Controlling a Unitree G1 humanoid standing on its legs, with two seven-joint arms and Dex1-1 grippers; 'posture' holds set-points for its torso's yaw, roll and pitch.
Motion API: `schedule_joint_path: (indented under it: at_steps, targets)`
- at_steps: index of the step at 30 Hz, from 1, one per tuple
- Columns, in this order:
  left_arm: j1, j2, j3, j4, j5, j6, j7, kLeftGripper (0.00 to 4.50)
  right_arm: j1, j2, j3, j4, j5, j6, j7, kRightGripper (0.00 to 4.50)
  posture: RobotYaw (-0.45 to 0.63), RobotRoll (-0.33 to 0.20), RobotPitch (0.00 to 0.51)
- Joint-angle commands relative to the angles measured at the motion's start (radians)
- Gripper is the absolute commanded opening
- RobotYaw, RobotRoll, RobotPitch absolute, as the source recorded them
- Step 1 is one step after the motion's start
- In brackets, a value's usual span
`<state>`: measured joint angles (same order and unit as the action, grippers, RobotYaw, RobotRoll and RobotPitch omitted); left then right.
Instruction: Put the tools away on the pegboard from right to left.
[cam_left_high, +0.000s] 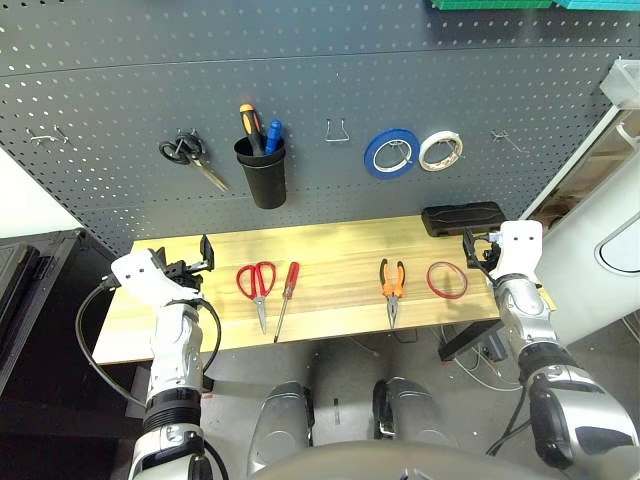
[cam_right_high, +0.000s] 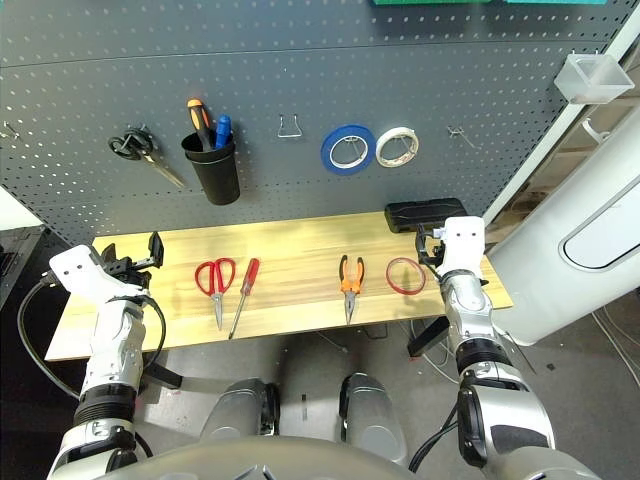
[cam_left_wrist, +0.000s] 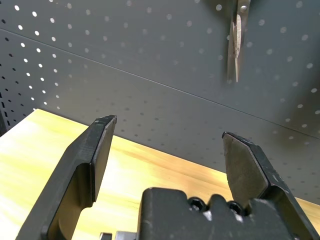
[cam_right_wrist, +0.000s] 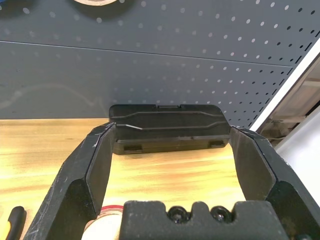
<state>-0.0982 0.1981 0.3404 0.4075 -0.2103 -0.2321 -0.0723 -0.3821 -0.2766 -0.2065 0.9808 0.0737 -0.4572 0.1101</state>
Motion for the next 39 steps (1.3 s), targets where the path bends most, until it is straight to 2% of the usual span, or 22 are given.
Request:
schedule_joint_path:
  at_steps: [1, 5, 8, 11, 13, 16, 19, 23, 27, 29, 33, 39]
  targets:
    - [-0.024, 0.021, -0.008, 0.02, 0.004, 0.009, -0.019, 4.46, 0.006, 0.008, -0.004, -0.043, 0.009, 0.014, -0.005, 4.5, 0.0, 0.0, 0.009]
    - [-0.048, 0.069, -0.036, 0.02, 0.015, 0.012, -0.087, 4.46, 0.044, 0.015, 0.009, -0.148, 0.018, 0.056, 0.029, 4.5, -0.03, 0.0, 0.027]
    - [-0.033, 0.104, -0.061, -0.009, -0.02, 0.04, -0.196, 4.46, 0.066, 0.017, 0.02, -0.268, 0.019, 0.152, 0.041, 4.5, -0.04, 0.0, 0.045]
    - [-0.01, 0.161, -0.1, -0.08, -0.085, 0.118, -0.374, 4.46, 0.086, 0.006, 0.044, -0.448, -0.003, 0.4, 0.018, 4.5, -0.06, 0.0, 0.065]
    - [-0.002, 0.191, -0.116, -0.125, -0.122, 0.181, -0.453, 4.46, 0.1, -0.003, 0.061, -0.545, 0.016, 0.518, 0.058, 4.5, -0.06, 0.0, 0.079]
    - [0.013, 0.278, -0.168, -0.247, -0.207, 0.39, -0.609, 4.46, 0.111, -0.069, 0.132, -0.698, 0.012, 0.801, 0.164, 4.5, -0.06, 0.0, 0.099]
    - [0.012, 0.347, -0.193, -0.341, -0.26, 0.51, -0.702, 4.46, 0.082, -0.125, 0.154, -0.776, 0.023, 1.003, 0.221, 4.5, -0.06, 0.0, 0.112]
    - [0.013, 0.426, -0.236, -0.429, -0.273, 0.582, -0.814, 4.46, 0.004, -0.161, 0.201, -0.772, 0.041, 1.224, 0.3, 4.5, -0.05, 0.0, 0.13]
    - [0.021, 0.474, -0.266, -0.489, -0.28, 0.619, -0.891, 4.46, -0.09, -0.155, 0.243, -0.674, 0.017, 1.374, 0.301, 4.5, -0.03, 0.0, 0.159]
    - [0.023, 0.48, -0.275, -0.506, -0.273, 0.624, -0.902, 4.46, -0.117, -0.146, 0.258, -0.629, 0.012, 1.395, 0.303, 4.5, -0.03, 0.0, 0.169]
    - [0.048, 0.49, -0.277, -0.538, -0.278, 0.635, -0.924, 4.46, -0.147, -0.126, 0.296, -0.563, -0.005, 1.42, 0.299, 4.5, -0.02, 0.0, 0.224]
    - [0.087, 0.482, -0.268, -0.59, -0.302, 0.674, -0.923, 4.46, -0.176, -0.064, 0.295, -0.423, -0.035, 1.364, 0.233, 4.5, -0.01, 0.0, 0.257]
